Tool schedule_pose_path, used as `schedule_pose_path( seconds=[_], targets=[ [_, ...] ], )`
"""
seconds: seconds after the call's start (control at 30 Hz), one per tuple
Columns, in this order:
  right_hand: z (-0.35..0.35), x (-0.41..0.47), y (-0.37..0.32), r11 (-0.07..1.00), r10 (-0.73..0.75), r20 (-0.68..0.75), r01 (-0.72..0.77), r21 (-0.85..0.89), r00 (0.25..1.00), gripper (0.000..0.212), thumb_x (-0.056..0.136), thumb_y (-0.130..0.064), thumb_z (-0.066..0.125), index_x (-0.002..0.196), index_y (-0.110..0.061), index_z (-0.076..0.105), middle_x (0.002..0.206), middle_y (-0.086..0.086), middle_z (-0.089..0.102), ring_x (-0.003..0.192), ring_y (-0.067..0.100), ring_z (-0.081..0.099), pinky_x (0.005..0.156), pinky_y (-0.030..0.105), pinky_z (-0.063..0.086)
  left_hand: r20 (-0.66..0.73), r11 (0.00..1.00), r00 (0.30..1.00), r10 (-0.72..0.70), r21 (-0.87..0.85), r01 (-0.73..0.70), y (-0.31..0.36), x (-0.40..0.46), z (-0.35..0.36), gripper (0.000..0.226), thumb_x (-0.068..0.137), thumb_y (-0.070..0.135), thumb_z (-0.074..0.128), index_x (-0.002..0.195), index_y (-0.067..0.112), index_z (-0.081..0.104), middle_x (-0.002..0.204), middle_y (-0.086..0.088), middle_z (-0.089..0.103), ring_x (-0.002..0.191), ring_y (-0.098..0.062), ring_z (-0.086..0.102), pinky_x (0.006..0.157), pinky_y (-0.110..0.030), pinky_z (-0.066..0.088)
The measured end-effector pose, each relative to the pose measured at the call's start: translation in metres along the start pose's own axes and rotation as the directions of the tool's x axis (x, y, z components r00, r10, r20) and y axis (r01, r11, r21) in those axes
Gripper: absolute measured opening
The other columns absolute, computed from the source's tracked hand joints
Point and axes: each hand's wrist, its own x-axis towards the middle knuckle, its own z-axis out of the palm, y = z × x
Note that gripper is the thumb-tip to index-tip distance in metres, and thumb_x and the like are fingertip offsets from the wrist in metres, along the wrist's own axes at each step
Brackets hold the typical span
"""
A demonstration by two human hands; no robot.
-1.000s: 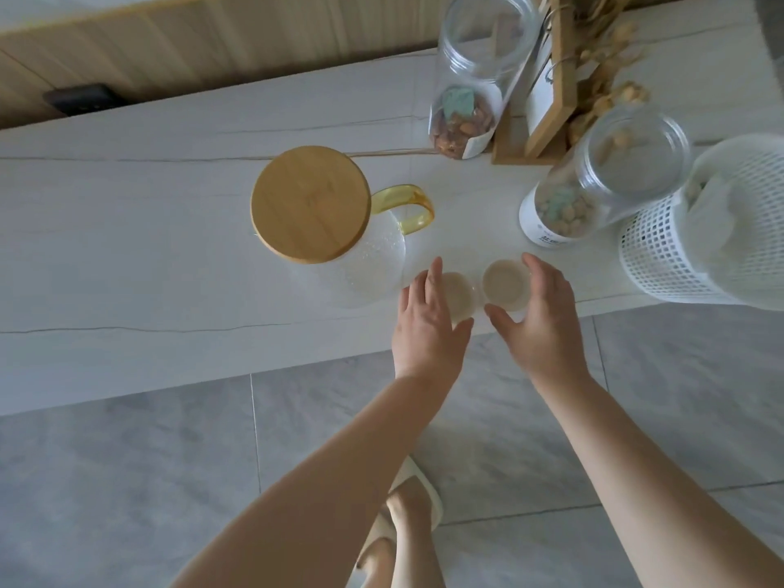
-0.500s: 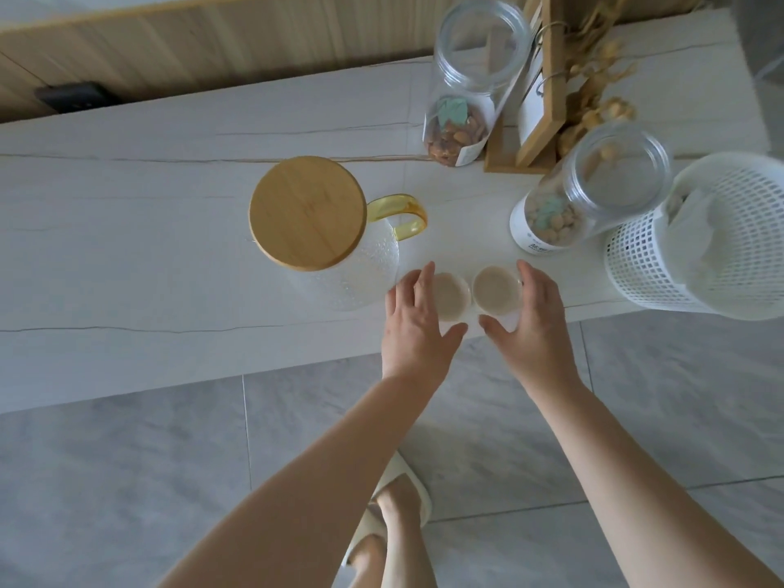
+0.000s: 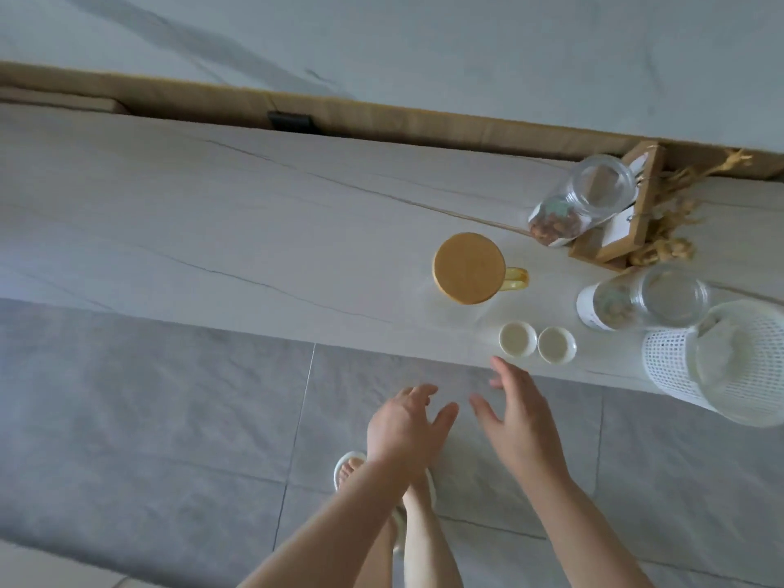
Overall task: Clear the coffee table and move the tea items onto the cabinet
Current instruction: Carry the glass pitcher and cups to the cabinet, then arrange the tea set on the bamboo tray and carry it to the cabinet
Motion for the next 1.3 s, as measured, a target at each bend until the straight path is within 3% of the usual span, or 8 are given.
schedule_pose_path(
  seconds=[0.1,0.23,0.4,0.57,0.77,1.0,1.1,1.3],
  targets=[
    [0.013,-0.003,-0.042,1.0,-0.016,0.146,0.016,-0.001,0.989,0.048,0.079,-0.013,0.072,0.123,-0.004,0.055,0.111,0.012,0.065,0.099,0.025,0.064,0.084,0.042,0.05,0.13,0.99,0.983,-0.132,-0.022,0.136,-0.028,-0.019,-0.025,0.048,0.084,0.059,0.046,0.123,0.034,0.055,0.121,0.008,0.062,0.11,-0.015,0.059,0.09,-0.029,0.047],
    [0.034,-0.005,-0.096,0.988,-0.083,0.385,0.126,-0.087,0.919,0.043,0.088,-0.025,0.06,0.129,-0.012,0.051,0.123,0.006,0.06,0.114,0.022,0.056,0.096,0.035,0.043,0.066,0.966,0.973,-0.223,-0.118,0.229,-0.073,-0.048,-0.057,0.045,0.087,0.058,0.045,0.12,0.03,0.056,0.118,0.006,0.064,0.106,-0.017,0.062,0.083,-0.027,0.045],
    [0.068,-0.007,-0.162,0.899,-0.226,0.626,0.407,-0.162,0.747,0.043,0.092,-0.033,0.049,0.133,-0.019,0.046,0.129,0.0,0.055,0.119,0.015,0.051,0.096,0.027,0.039,-0.04,0.866,0.911,-0.41,-0.331,0.375,-0.136,-0.087,-0.086,0.047,0.089,0.056,0.043,0.124,0.026,0.055,0.119,0.003,0.065,0.106,-0.018,0.061,0.085,-0.029,0.048],
    [0.11,-0.028,-0.224,0.728,-0.29,0.818,0.67,-0.149,0.497,0.043,0.094,-0.034,0.044,0.136,-0.022,0.042,0.131,-0.001,0.051,0.118,0.018,0.051,0.094,0.028,0.04,-0.09,0.723,0.803,-0.589,-0.503,0.473,-0.203,-0.142,-0.089,0.045,0.091,0.053,0.043,0.121,0.022,0.058,0.117,0.0,0.066,0.109,-0.017,0.06,0.085,-0.028,0.045],
    [0.164,-0.081,-0.28,0.47,-0.323,0.919,0.881,-0.05,0.224,0.045,0.094,-0.036,0.044,0.137,-0.023,0.039,0.129,-0.003,0.053,0.119,0.015,0.051,0.095,0.026,0.037,-0.048,0.491,0.645,-0.763,-0.692,0.529,-0.273,-0.227,-0.052,0.043,0.093,0.05,0.041,0.117,0.02,0.059,0.12,0.0,0.063,0.112,-0.018,0.057,0.087,-0.029,0.042],
    [0.235,-0.185,-0.336,0.157,-0.298,0.947,0.972,0.175,-0.122,0.042,0.095,-0.036,0.04,0.134,-0.023,0.037,0.125,-0.004,0.054,0.119,0.014,0.05,0.095,0.027,0.037,0.11,0.139,0.468,-0.877,-0.874,0.466,-0.325,-0.309,0.003,0.037,0.092,0.05,0.042,0.11,0.026,0.063,0.112,0.006,0.066,0.104,-0.013,0.06,0.084,-0.029,0.047],
    [0.259,-0.234,-0.359,0.08,-0.288,0.935,0.968,0.239,-0.208,0.04,0.094,-0.034,0.04,0.133,-0.023,0.038,0.123,-0.004,0.055,0.118,0.016,0.051,0.093,0.029,0.037,0.163,0.021,0.423,-0.891,-0.917,0.397,-0.345,-0.336,0.017,0.03,0.092,0.05,0.043,0.093,0.027,0.063,0.102,0.004,0.069,0.097,-0.016,0.062,0.083,-0.035,0.05],
    [0.3,-0.323,-0.39,0.008,-0.217,0.934,0.956,0.293,-0.284,0.036,0.093,-0.035,0.04,0.128,-0.023,0.041,0.12,-0.002,0.056,0.113,0.019,0.053,0.091,0.031,0.038,0.25,-0.14,0.363,-0.898,-0.942,0.304,-0.389,-0.387,0.041,0.034,0.091,0.05,0.042,0.111,0.031,0.06,0.115,0.01,0.064,0.106,-0.014,0.059,0.088,-0.03,0.048]
  ],
)
